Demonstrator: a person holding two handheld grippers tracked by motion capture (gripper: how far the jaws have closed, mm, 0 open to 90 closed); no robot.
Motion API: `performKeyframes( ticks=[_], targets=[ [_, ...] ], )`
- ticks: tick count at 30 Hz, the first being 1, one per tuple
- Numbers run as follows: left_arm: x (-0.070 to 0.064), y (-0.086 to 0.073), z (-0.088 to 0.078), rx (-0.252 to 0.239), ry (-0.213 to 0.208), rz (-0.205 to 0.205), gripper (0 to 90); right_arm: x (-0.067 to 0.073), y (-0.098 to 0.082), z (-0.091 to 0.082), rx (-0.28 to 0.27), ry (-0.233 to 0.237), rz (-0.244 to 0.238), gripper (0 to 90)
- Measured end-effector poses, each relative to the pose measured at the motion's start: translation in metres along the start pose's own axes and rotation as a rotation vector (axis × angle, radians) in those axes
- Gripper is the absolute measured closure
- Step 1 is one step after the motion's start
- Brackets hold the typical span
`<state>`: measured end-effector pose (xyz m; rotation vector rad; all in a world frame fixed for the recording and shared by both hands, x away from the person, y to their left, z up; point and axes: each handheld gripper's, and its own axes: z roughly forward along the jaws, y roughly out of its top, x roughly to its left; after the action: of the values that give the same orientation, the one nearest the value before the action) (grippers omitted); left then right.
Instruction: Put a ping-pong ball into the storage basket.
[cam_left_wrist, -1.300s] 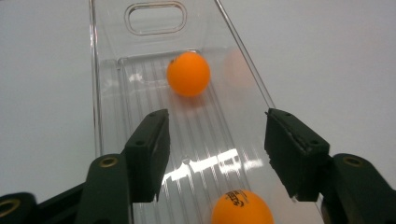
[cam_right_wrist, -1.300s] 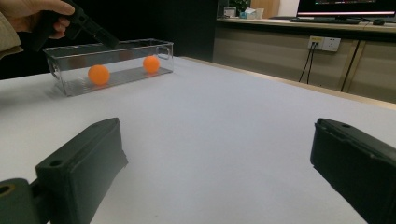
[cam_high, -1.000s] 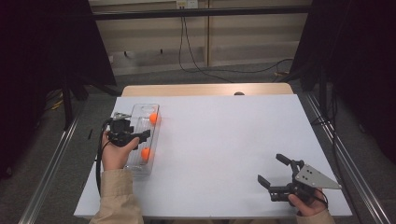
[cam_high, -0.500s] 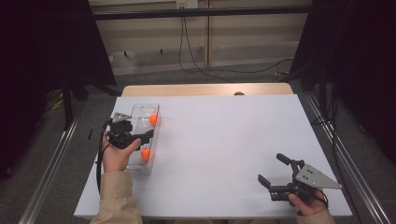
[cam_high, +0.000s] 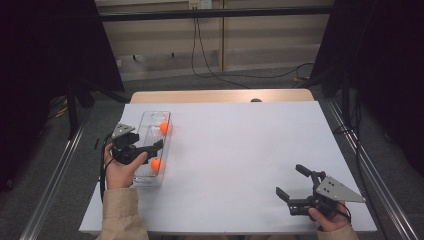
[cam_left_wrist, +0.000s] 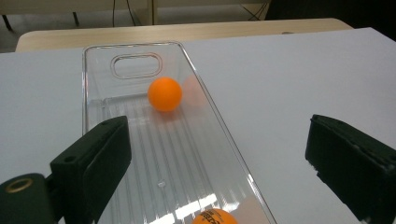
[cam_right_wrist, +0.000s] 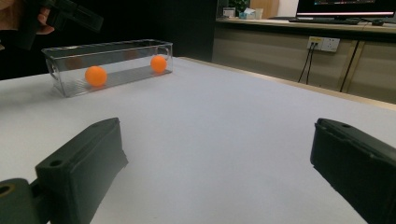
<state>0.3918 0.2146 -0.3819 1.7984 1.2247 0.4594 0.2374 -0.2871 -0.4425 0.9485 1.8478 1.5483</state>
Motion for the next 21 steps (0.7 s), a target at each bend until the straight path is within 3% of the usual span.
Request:
performKeyframes(
  ticks=[21],
  targets=[
    [-0.005,-0.011,-0.004,-0.058,-0.051,0.023,3.8,0.000,0.000,0.000,-0.001,0.001,-0.001,2.1]
  ],
)
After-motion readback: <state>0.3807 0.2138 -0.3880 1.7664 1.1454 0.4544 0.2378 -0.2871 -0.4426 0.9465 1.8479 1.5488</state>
